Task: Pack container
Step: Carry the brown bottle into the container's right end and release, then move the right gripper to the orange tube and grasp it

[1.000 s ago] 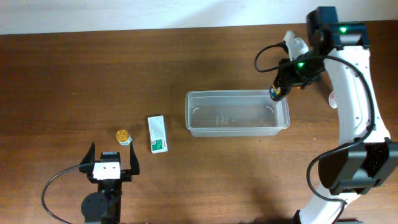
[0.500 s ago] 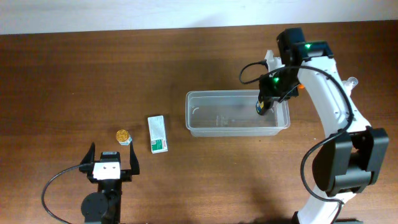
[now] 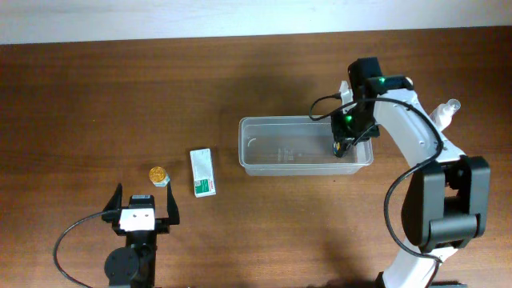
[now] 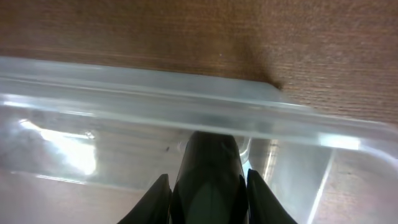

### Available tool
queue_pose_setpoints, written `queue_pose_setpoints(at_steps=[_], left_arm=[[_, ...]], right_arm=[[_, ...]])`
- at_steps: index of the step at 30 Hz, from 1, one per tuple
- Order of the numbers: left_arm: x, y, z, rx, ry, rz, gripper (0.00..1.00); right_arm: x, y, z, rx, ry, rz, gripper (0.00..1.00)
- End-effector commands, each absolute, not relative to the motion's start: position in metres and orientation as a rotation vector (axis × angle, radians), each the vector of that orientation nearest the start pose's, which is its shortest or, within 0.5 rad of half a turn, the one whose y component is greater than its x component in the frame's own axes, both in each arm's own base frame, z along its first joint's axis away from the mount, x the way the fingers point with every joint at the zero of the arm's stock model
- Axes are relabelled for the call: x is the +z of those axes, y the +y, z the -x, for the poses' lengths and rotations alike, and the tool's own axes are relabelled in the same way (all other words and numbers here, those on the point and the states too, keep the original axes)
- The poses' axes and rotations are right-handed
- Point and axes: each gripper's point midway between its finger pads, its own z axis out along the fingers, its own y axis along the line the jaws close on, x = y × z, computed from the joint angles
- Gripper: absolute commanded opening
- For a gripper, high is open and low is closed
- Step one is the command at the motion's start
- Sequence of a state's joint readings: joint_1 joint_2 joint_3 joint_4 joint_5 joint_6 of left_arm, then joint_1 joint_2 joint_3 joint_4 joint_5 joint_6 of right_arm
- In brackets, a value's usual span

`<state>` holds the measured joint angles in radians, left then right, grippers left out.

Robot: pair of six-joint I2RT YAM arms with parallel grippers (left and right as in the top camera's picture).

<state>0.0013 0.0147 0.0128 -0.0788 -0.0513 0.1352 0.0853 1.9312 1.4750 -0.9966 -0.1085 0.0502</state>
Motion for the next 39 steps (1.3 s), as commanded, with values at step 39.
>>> queue_pose_setpoints(at_steps=[39], left_arm=[[0.157, 0.008, -0.246, 0.151, 1.649, -0.087, 0.99]], right_arm=[[0.171, 0.039, -0.428, 0.060, 2.840, 0.037, 0.44]])
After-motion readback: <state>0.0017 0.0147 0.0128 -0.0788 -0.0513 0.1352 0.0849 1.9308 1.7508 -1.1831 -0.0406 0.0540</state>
